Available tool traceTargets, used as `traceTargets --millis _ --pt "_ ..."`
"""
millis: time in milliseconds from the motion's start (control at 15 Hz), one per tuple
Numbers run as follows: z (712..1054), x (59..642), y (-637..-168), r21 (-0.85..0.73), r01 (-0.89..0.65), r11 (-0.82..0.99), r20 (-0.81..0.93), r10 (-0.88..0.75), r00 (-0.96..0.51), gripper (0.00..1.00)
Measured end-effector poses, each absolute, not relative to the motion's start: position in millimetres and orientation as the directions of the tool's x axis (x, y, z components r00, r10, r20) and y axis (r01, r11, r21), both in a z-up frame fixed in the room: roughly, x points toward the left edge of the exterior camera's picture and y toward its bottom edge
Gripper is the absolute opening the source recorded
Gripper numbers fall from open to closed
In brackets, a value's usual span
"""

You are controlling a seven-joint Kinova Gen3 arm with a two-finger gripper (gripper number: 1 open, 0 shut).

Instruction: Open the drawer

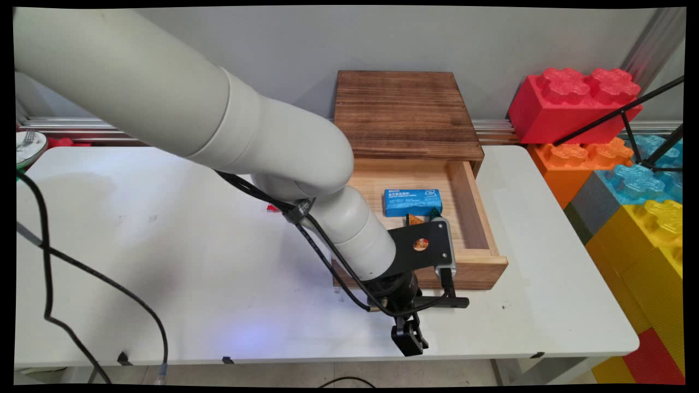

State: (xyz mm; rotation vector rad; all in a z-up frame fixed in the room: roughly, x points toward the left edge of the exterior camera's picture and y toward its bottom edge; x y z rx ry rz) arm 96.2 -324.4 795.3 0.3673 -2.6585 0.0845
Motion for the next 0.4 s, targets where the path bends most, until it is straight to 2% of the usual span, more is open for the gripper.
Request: traceTargets --millis 400 --pt "802.3 103.7 -316.1 0.016 -0.274 0.962 0.455 -0.251 -0.855 1.0"
